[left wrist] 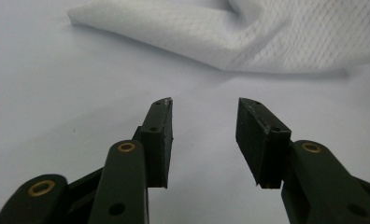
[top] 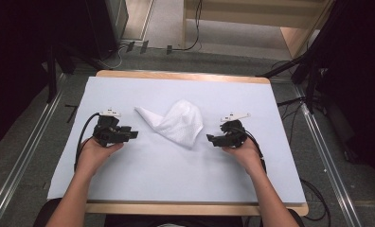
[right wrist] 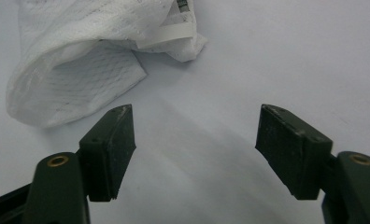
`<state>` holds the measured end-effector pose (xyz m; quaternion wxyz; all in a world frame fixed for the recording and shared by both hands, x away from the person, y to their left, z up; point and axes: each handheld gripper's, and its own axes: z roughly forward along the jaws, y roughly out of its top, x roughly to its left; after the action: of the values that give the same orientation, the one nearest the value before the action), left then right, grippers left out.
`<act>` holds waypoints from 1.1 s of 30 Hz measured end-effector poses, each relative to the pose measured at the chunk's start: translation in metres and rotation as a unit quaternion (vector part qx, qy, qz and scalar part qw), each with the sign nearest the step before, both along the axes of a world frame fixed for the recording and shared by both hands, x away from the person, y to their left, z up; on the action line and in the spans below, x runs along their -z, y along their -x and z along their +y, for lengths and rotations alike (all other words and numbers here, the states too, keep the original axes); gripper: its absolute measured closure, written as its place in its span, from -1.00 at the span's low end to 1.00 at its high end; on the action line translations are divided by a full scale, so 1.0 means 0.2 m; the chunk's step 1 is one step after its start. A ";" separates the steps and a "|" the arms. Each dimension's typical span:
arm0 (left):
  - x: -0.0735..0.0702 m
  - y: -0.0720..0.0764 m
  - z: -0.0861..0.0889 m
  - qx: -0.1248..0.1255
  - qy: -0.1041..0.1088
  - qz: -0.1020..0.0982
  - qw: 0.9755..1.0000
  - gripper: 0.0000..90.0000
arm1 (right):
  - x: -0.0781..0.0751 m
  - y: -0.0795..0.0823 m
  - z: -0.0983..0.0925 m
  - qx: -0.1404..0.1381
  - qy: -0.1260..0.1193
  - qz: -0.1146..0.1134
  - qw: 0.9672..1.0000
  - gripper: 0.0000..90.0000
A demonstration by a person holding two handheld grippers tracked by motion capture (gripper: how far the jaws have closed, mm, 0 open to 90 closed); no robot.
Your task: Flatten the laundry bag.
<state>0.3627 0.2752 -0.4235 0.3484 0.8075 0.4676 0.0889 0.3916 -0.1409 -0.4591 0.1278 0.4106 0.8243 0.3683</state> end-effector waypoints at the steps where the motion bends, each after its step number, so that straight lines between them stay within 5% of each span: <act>1: 0.01 -0.01 0.01 -0.005 0.006 0.006 1.000 0.10 | -0.01 0.00 -0.02 0.003 -0.008 0.008 1.000 -0.20; 16: 0.02 -0.02 0.06 -0.015 0.042 0.038 0.998 -0.19 | -0.04 0.00 -0.01 -0.001 -0.027 0.013 1.000 0.05; 33: 0.03 -0.05 0.05 0.006 0.035 0.039 0.999 -0.20 | -0.03 0.01 0.01 -0.002 -0.031 0.045 0.998 0.00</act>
<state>0.3719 0.2858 -0.4286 0.3581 0.8008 0.4786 0.0387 0.3888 -0.1391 -0.4526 0.0766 0.4286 0.8182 0.3755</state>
